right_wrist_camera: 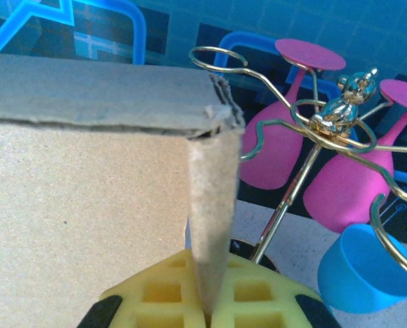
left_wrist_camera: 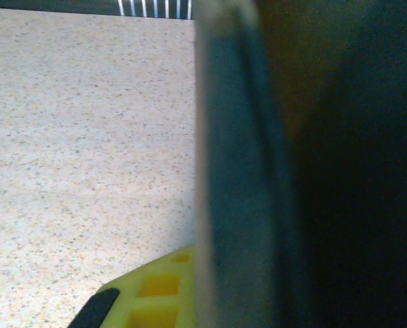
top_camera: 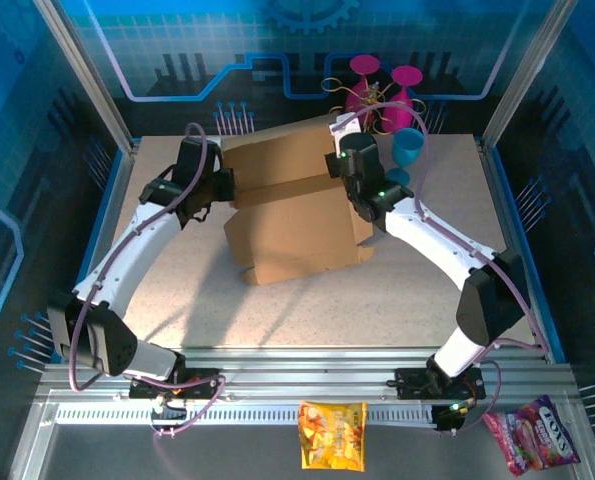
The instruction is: Fold the paper box
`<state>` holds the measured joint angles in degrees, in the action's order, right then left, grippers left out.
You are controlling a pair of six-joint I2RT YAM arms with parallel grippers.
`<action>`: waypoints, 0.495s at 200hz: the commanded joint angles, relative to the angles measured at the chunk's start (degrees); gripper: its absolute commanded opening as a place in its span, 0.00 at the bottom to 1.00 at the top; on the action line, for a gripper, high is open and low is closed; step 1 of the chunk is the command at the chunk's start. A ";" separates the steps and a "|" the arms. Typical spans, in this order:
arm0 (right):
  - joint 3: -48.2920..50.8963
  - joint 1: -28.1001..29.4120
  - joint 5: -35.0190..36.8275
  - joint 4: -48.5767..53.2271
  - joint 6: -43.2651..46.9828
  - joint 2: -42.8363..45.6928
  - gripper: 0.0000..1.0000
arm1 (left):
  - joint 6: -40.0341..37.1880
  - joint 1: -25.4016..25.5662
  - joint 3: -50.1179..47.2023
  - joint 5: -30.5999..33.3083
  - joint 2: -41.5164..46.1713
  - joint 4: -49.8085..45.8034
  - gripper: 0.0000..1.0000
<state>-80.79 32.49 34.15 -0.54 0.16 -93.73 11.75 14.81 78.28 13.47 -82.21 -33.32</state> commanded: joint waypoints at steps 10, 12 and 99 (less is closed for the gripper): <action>-2.31 0.44 4.91 9.04 -3.65 2.67 0.00 | -0.40 -0.57 1.10 11.28 -1.10 -1.51 0.00; -2.32 0.53 4.64 9.17 -3.83 2.74 0.00 | -0.52 -0.57 1.13 11.37 -1.17 -1.40 0.00; -2.51 2.48 -0.97 9.74 -4.41 3.25 0.00 | -1.96 -3.91 -6.83 -8.53 1.20 11.69 0.07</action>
<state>-82.08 34.20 33.87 6.83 -3.90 -92.64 10.22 13.15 73.56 11.20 -82.76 -27.86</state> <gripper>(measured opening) 0.064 0.073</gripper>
